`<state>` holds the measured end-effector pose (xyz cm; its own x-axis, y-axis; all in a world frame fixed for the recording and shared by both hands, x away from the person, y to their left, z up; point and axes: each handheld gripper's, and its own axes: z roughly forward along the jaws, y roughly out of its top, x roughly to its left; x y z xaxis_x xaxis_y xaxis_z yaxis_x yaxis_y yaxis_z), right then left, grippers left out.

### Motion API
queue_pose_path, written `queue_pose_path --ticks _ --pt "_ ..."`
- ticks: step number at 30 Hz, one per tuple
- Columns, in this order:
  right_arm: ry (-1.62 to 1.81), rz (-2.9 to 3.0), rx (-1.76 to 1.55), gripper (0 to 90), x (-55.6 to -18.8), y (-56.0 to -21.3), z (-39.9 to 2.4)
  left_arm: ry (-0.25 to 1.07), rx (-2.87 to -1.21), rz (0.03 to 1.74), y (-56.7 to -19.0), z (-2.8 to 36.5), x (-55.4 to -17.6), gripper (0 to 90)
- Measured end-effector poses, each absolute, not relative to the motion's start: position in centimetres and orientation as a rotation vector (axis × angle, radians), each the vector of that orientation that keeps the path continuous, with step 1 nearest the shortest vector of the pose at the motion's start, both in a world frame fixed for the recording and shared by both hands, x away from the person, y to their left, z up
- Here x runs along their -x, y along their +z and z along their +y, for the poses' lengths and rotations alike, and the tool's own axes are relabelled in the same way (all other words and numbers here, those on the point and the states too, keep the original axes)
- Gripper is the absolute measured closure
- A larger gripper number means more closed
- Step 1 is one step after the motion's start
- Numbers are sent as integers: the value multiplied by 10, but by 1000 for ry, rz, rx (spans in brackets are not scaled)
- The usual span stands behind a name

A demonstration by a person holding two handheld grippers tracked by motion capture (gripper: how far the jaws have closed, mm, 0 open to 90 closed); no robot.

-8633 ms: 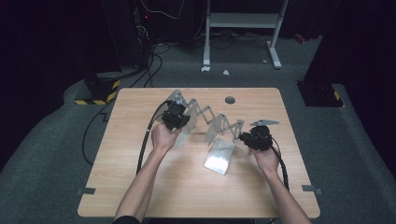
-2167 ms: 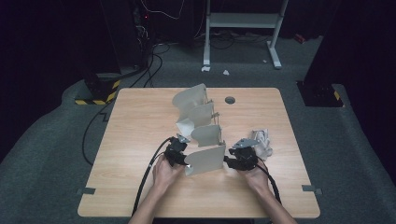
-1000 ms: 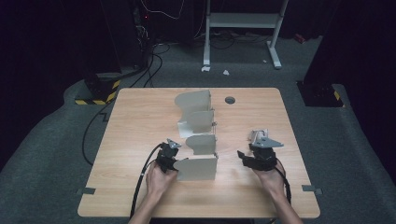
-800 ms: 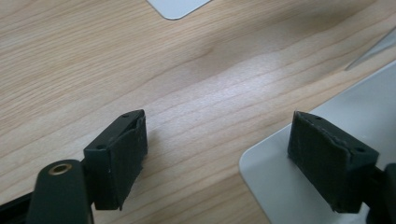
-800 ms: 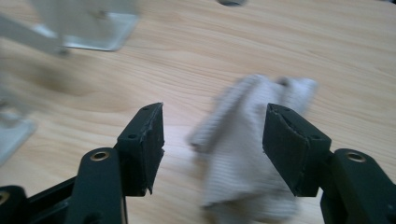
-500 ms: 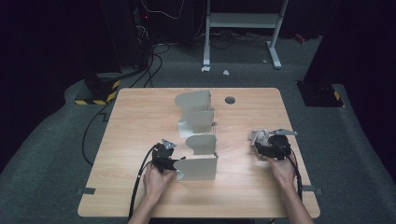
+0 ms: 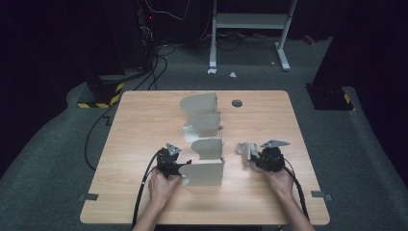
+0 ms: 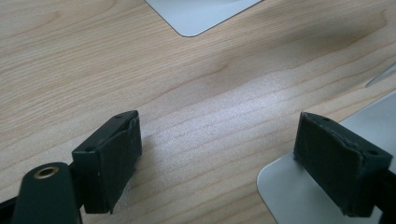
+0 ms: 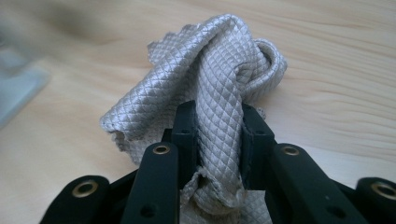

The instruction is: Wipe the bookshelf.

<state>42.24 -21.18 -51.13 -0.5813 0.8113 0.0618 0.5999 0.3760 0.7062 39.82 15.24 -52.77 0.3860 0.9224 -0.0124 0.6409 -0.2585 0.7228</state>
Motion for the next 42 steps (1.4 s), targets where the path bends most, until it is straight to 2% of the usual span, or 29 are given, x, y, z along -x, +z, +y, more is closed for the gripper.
queue_pose_path --ticks 6,16,42 --pt "1079 2474 -1061 731 -397 -507 -178 574 -1996 1344 -528 151 -401 164" --pt "1124 2549 -937 731 -393 -498 -141 573 -1993 1345 -528 150 -403 164" --pt "1314 2379 -817 732 -385 -420 -147 580 -1990 1349 -528 147 -405 167"
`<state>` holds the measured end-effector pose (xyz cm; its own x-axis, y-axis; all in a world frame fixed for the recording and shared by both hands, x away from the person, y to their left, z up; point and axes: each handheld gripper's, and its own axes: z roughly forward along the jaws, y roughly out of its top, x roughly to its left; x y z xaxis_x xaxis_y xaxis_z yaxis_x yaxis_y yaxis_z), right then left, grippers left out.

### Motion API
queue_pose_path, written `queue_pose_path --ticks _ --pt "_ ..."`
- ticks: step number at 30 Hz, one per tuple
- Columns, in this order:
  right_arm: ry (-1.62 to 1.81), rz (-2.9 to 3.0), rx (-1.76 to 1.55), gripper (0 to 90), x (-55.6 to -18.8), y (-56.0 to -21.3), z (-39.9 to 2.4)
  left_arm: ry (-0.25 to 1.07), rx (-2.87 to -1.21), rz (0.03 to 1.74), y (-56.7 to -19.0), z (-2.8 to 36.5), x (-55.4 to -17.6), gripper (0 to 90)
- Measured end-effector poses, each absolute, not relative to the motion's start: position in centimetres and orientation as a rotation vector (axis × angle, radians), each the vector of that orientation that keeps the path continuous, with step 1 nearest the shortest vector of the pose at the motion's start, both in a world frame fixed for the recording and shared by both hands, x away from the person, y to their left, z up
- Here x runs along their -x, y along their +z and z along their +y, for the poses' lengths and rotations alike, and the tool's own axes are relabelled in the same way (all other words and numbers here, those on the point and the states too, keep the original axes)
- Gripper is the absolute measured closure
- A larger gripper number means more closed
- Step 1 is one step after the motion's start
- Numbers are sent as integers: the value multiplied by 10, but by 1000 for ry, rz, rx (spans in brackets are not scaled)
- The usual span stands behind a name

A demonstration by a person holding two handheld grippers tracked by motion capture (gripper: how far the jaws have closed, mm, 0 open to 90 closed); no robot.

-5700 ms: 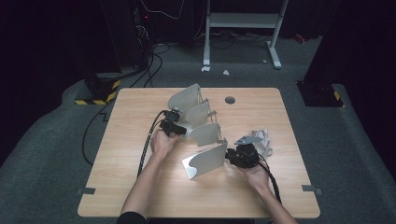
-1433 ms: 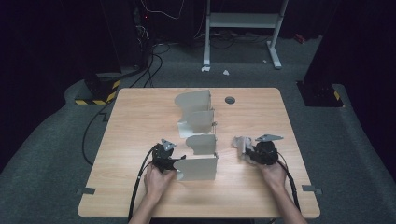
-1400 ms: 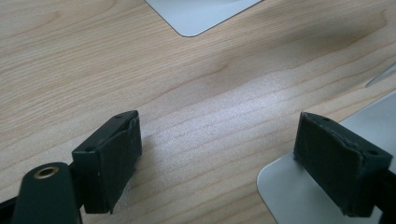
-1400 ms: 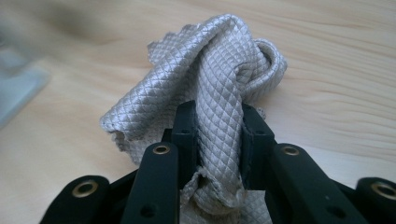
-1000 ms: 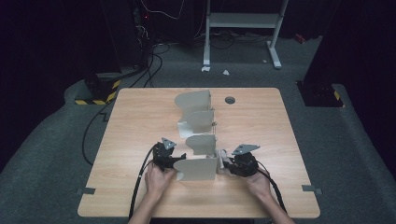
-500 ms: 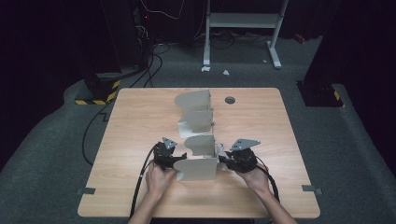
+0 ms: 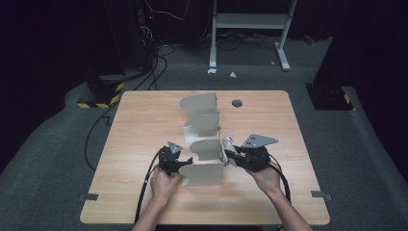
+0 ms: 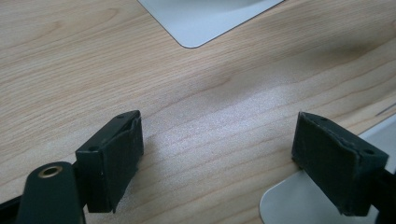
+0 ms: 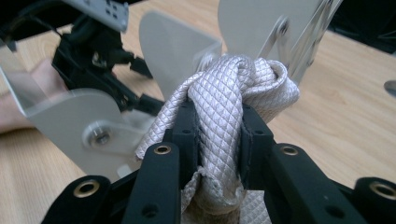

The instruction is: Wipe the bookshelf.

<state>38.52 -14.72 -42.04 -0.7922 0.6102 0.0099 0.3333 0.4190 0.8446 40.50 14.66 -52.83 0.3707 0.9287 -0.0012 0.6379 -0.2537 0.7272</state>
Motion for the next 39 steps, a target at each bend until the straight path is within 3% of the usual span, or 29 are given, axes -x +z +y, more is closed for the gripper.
queue_pose_path --ticks 8,26,39 --pt "1270 2377 -821 733 -391 -416 -141 582 -1990 1348 -528 146 -406 168" --pt "1101 2546 -952 737 -393 -488 -140 585 -1987 1349 -529 145 -406 169" --pt "1240 2453 -894 736 -369 -444 -146 587 -1985 1350 -529 145 -405 174"
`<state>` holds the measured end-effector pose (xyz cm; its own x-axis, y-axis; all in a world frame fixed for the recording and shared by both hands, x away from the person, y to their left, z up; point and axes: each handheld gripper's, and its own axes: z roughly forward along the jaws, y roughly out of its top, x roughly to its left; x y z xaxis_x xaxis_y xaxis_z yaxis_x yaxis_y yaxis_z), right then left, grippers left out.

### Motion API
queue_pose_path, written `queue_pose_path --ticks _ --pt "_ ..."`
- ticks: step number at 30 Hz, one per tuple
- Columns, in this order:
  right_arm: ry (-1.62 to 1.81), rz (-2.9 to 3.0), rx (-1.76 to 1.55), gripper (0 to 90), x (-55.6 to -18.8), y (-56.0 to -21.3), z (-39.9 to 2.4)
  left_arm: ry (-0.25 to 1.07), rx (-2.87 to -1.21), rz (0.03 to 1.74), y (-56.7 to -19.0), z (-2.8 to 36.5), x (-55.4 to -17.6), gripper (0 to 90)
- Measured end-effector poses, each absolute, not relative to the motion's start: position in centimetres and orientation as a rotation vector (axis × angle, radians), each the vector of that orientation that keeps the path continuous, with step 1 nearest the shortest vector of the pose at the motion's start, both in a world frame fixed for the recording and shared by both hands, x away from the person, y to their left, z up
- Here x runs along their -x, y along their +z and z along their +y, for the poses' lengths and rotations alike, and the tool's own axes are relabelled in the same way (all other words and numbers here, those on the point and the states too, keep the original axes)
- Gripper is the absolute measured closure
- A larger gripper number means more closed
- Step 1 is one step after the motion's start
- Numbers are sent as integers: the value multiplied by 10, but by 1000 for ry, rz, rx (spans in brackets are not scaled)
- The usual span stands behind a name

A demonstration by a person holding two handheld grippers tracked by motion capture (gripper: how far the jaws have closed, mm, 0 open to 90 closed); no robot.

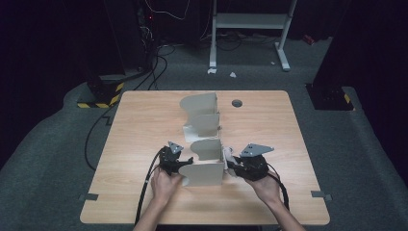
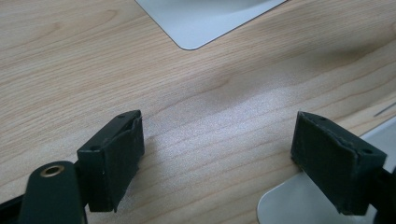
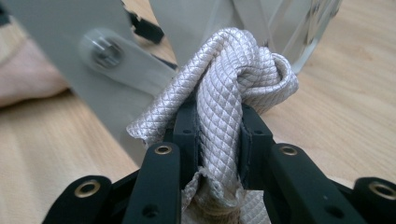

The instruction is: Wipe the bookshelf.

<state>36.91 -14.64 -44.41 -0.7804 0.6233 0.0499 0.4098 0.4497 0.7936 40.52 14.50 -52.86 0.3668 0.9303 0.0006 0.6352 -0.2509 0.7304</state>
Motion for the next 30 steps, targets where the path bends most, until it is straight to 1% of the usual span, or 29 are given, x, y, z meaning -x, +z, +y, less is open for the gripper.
queue_pose_path --ticks 3,7,15,16,17,20,24,30 --pt "1261 2440 -883 735 -364 -438 -148 587 -1984 1351 -529 145 -405 174" --pt "1238 2452 -889 734 -363 -442 -146 587 -1984 1351 -529 145 -405 174" --pt "1142 2552 -981 734 -370 -481 -140 586 -1983 1350 -529 145 -405 174" --pt "1142 2552 -981 734 -370 -481 -140 586 -1983 1350 -529 145 -405 174" --pt "1099 2579 -993 734 -371 -491 -138 587 -1983 1351 -529 145 -405 174" --pt "1071 2601 -1010 734 -372 -500 -135 587 -1984 1351 -529 145 -405 174" --pt "1089 2584 -1001 734 -370 -493 -135 588 -1983 1352 -529 145 -405 175" --pt "1175 2526 -975 733 -361 -465 -142 589 -1983 1352 -529 145 -405 175"
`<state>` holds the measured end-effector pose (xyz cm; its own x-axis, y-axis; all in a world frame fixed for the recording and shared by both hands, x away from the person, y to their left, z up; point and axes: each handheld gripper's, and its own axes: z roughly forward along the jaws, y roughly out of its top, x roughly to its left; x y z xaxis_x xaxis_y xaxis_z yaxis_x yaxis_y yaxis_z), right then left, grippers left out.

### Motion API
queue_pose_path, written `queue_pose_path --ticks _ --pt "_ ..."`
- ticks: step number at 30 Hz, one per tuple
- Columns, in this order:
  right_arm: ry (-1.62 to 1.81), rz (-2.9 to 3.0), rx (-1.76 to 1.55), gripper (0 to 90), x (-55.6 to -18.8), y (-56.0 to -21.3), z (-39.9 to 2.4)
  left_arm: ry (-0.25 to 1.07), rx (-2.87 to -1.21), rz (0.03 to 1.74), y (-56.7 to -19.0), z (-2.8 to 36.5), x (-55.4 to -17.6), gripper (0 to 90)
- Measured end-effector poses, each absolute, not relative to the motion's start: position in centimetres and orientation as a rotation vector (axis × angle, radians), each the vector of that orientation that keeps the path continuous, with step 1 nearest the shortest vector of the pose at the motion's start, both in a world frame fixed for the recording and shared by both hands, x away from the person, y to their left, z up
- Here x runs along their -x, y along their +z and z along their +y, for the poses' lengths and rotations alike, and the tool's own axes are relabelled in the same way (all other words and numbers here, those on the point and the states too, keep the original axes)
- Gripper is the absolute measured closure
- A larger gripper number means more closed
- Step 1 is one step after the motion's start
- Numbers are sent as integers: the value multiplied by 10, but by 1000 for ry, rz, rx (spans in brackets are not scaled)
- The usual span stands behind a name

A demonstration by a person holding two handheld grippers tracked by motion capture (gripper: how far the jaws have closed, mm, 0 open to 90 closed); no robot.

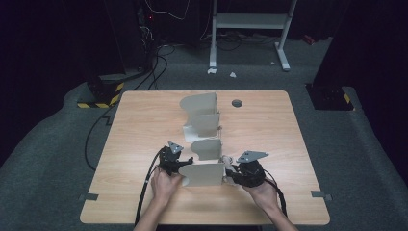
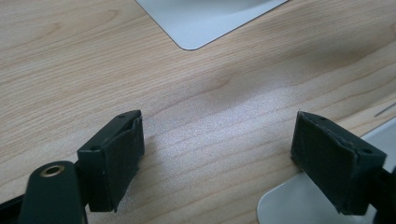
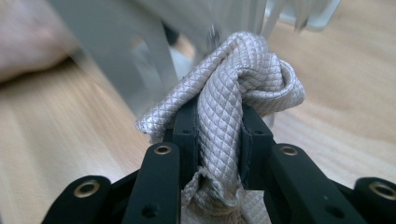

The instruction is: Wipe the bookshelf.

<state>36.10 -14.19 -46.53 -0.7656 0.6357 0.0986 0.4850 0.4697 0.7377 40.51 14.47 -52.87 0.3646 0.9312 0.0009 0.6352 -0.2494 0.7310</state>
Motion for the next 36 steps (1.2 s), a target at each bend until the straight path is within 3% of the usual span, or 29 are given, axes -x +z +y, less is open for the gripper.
queue_pose_path --ticks 11,20,36 --pt "1288 2422 -879 732 -340 -415 -149 588 -1981 1354 -529 145 -405 175" --pt "1324 2371 -830 732 -329 -396 -151 588 -1980 1355 -529 145 -405 175" --pt "1160 2533 -942 733 -341 -461 -141 591 -1978 1358 -529 144 -405 176"
